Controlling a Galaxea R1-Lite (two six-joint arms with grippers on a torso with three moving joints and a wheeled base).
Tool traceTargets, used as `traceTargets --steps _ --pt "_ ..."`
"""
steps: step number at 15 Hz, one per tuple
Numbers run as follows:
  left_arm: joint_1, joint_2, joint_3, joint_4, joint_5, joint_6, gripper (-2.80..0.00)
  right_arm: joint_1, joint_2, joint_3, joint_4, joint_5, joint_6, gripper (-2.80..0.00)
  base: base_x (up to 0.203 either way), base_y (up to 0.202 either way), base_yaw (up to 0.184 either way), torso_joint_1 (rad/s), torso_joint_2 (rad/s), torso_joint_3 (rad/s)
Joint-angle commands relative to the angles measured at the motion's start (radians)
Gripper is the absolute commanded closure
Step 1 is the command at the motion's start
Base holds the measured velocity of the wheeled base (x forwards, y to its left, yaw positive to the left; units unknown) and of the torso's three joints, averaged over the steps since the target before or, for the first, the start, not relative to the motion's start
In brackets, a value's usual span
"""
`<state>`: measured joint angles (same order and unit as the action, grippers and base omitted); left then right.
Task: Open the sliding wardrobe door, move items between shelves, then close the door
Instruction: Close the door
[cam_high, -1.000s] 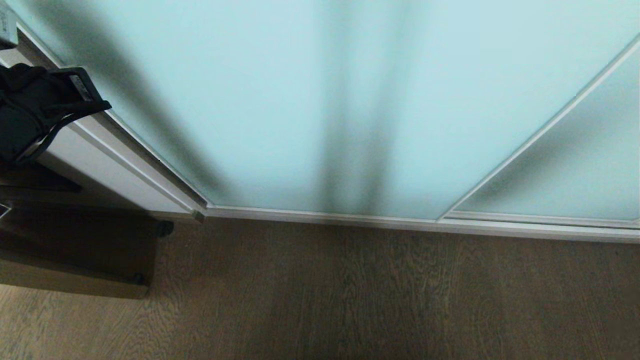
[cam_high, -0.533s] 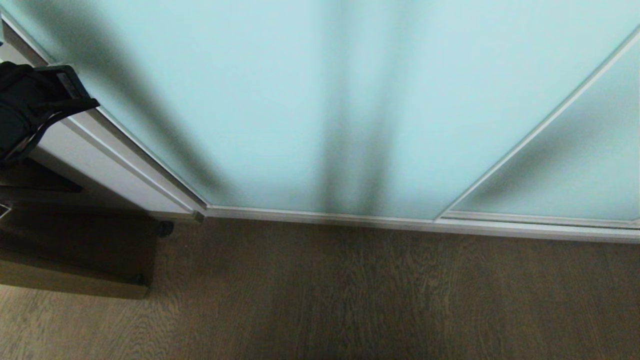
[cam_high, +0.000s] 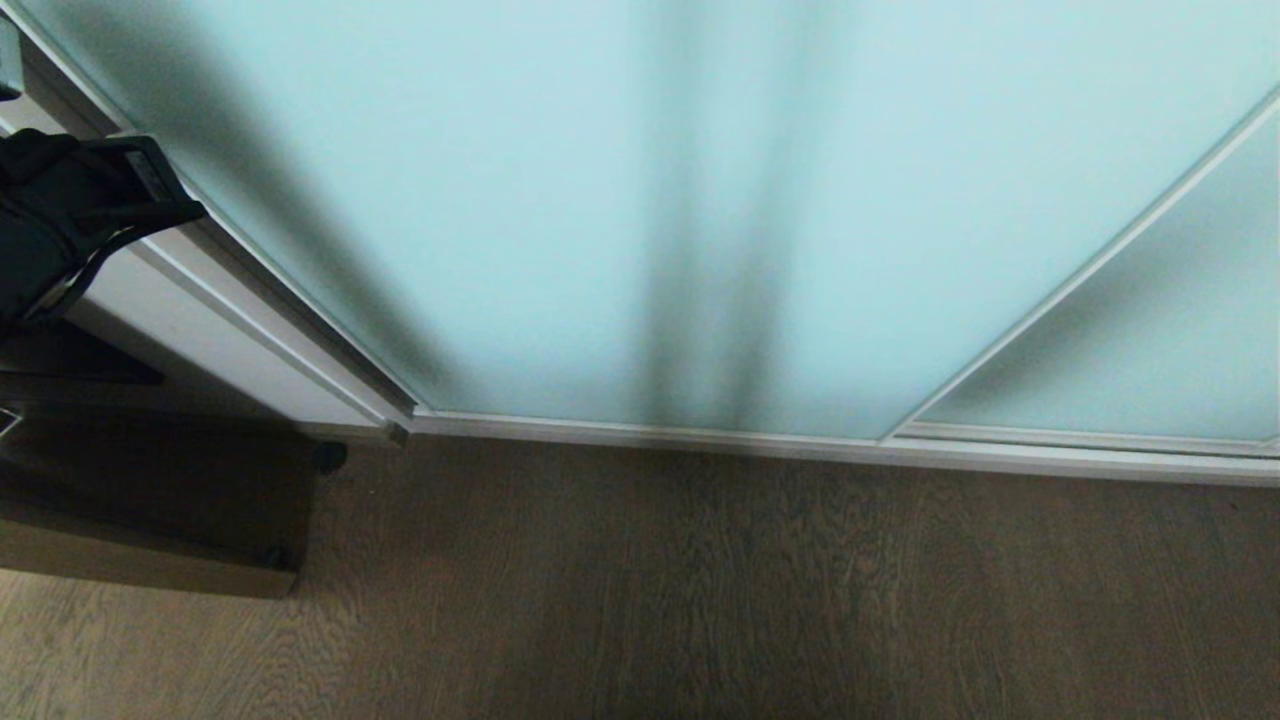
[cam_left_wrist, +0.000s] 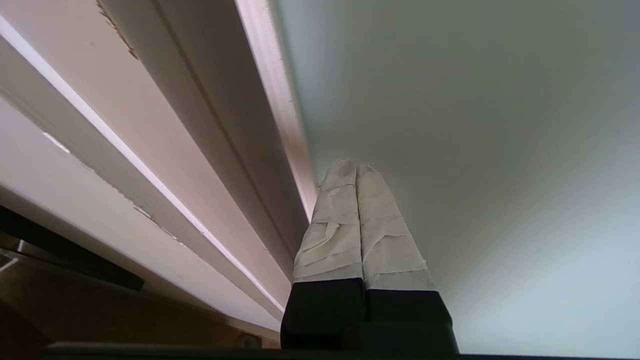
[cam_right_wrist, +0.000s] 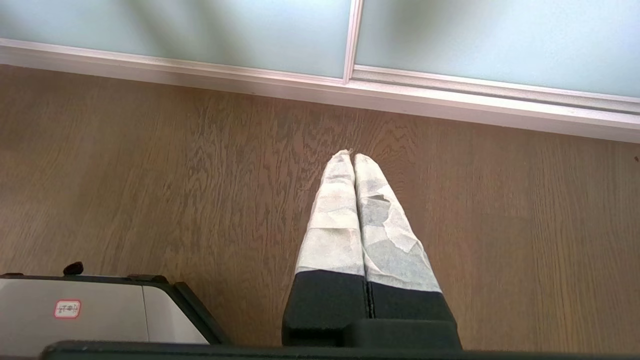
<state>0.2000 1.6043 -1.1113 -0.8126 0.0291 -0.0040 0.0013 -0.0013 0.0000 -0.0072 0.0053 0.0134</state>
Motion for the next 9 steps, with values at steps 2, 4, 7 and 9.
traceTargets --steps 2,4,7,9 --pt "0.001 0.020 -0.020 -0.005 0.003 -0.001 0.00 0.000 0.000 0.000 0.000 0.001 0.000 0.00 0.000 0.000 0.000 0.000 0.00 0.000" --pt "0.007 0.049 -0.048 -0.011 0.013 -0.001 0.00 0.000 0.000 0.000 0.000 0.001 0.000 0.00 0.000 0.000 0.000 0.000 0.00 0.000" --pt "0.013 0.063 -0.067 -0.019 0.018 0.006 0.00 0.000 0.000 0.000 0.000 0.001 0.000 0.00 0.000 0.000 0.000 0.000 0.00 0.000" --pt "0.015 0.075 -0.084 -0.019 0.019 0.007 0.00 0.000 0.000 0.000 -0.002 0.001 0.000 0.00 0.000 0.000 0.000 0.000 0.00 0.000"
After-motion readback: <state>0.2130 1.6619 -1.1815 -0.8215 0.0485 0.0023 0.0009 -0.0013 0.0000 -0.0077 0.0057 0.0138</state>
